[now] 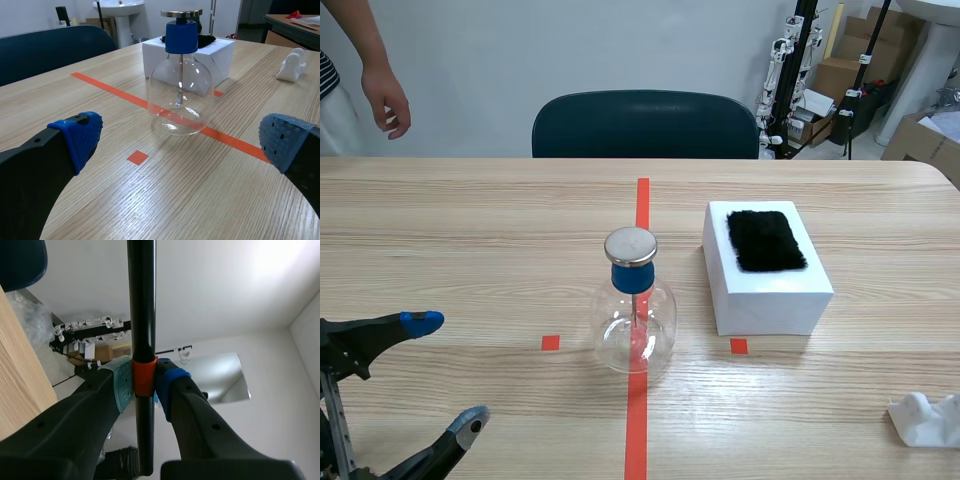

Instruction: Do the electroscope experiment. hold the rod still at the electroscope

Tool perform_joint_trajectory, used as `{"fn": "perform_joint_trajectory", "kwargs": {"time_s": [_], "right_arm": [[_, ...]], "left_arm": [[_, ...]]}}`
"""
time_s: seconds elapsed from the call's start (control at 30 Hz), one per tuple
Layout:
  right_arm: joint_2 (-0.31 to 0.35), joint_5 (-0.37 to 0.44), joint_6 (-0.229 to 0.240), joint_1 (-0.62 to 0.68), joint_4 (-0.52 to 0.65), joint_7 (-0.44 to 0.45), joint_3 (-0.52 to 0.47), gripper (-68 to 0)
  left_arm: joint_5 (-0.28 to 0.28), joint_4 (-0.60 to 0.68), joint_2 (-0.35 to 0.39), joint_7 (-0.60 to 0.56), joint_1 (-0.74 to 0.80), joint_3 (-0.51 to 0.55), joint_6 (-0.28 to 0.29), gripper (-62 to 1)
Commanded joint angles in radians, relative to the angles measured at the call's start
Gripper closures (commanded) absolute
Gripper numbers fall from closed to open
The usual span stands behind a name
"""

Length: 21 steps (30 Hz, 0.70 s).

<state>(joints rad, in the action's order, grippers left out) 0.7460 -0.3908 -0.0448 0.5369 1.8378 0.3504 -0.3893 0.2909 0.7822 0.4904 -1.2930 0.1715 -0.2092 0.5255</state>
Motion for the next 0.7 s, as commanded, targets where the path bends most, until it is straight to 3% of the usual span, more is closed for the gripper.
{"fn": "perform_joint_trajectory", "kwargs": {"time_s": [0.0, 0.3, 0.67], "right_arm": [[0.004, 0.019, -0.018, -0.003, 0.009, 0.003, -0.023, 0.2], [0.004, 0.109, -0.018, 0.006, -0.018, -0.043, -0.077, 0.2], [0.004, 0.138, -0.018, 0.006, -0.039, -0.041, -0.077, 0.2]], "left_arm": [[-0.01, 0.01, 0.006, -0.019, -0.003, 0.008, 0.001, -62.3], [-0.01, 0.01, 0.006, -0.019, -0.003, 0.008, 0.001, -62.3], [-0.01, 0.01, 0.006, -0.019, -0.003, 0.008, 0.001, -62.3]]}}
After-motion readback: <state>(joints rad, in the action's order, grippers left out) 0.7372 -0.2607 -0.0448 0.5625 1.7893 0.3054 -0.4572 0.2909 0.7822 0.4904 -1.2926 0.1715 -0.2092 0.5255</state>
